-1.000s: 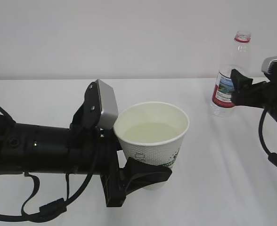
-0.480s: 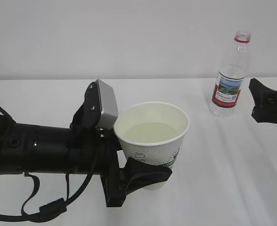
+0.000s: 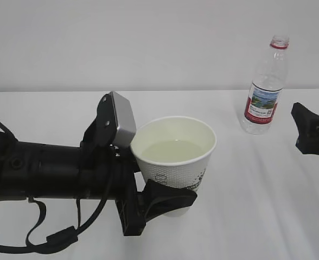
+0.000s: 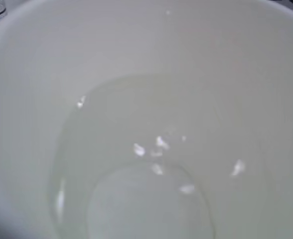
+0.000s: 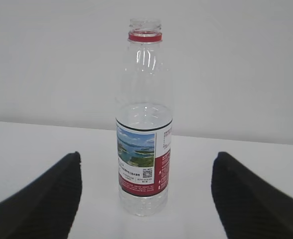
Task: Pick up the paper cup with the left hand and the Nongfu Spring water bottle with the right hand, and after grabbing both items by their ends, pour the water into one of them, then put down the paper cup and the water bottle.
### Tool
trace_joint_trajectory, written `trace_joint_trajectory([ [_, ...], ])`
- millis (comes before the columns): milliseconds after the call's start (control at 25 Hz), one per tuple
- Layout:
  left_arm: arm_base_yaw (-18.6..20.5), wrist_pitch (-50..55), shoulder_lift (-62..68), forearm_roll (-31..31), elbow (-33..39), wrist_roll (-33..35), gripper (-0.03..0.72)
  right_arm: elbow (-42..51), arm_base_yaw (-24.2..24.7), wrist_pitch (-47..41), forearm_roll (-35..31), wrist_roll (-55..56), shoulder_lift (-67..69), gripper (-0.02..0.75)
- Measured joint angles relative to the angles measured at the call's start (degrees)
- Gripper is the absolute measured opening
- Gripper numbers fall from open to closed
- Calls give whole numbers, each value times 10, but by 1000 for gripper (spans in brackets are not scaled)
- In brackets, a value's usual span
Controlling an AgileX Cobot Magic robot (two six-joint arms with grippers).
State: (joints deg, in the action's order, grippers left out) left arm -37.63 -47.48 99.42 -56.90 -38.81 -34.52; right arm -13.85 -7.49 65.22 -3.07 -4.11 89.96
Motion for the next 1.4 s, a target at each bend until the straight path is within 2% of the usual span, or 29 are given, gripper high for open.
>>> trace_joint_trajectory([
  [200, 0, 4, 0, 38, 0, 34, 510, 0, 0, 0, 0, 1, 0, 604],
  [560, 0, 10, 0, 174, 0, 129, 510, 0, 0, 0, 0, 3, 0, 598],
  [680, 5, 18, 0, 208, 0, 143, 510, 0, 0, 0, 0, 3, 0, 596],
  [1000, 52, 22, 0, 279, 0, 160, 510, 0, 0, 0, 0, 3, 0, 596],
  [1400, 128, 22, 0, 304, 0, 166, 510, 0, 0, 0, 0, 3, 0, 595],
])
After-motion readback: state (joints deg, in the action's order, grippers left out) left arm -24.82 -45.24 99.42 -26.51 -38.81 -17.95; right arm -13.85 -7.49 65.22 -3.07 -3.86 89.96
